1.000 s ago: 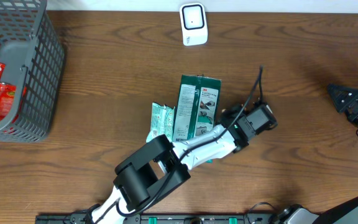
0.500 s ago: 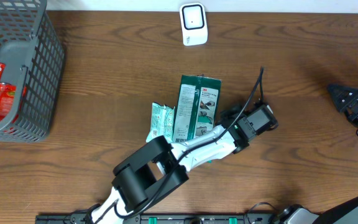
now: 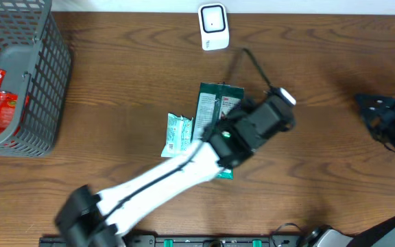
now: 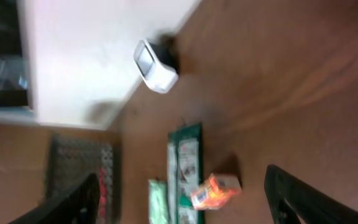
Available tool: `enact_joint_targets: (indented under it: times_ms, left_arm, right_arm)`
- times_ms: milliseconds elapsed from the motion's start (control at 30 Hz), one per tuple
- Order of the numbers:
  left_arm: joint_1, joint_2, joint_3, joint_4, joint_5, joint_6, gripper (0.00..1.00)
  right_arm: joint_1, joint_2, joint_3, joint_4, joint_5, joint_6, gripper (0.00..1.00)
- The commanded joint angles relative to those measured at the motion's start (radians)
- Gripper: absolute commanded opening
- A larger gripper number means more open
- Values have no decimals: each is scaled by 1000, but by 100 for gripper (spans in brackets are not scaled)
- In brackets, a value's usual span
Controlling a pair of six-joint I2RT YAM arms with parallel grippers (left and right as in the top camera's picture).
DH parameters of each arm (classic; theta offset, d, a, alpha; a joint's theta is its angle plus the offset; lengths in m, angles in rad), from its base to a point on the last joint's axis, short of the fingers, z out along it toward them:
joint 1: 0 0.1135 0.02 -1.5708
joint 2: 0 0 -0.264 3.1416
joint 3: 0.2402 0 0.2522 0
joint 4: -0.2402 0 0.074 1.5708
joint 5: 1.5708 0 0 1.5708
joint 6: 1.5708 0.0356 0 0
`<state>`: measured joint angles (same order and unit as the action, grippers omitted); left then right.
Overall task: Scan the item barcode
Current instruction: 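Lower the orange box onto the table right of the packages and release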
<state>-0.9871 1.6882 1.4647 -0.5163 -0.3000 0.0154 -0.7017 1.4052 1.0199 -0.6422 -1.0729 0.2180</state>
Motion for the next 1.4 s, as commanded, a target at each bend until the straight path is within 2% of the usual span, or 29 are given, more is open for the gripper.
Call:
enact_joint_targets:
  times_ms: [0,167,233,333,467,600,733,933,1133,1233,1367]
  left_arm:
    - [92,-110,6,-93,5,-139,63]
    - [265,-247,13,-243,101,-175,63]
    - [391,-303,29,-305,171,-175,63]
    - [562,-348,72,-369,270,-174,63]
    - [789,-372,150,-415,370,-166,63]
    - [979,-378,191,-391,382,-145,63]
    - [1188,-363,191,-311,335,-153,67]
    - [1402,-300,191,-236,295,-164,71]
    - [1518,-199,191,-199,287,-162,72]
    - [1562,-100,191,-192,284,-108,81]
    - [1601,9,191,-192,284,-49,87]
  right_arm:
    - [168,0,15,-13,192,-18,80]
    - [410,0,15,-8,417,12,81]
    - [497,0,15,-17,508,80,77]
    - [585,0,15,-27,559,139,79]
    - [697,0,15,-30,616,171,89]
    - [769,0,15,-34,726,171,99]
    - [774,0,15,-47,787,172,99]
    - [749,0,15,-77,777,230,99]
    - [749,2,12,-94,777,230,99]
    - [749,2,12,-95,777,230,99]
    - [749,2,12,-95,777,230,99]
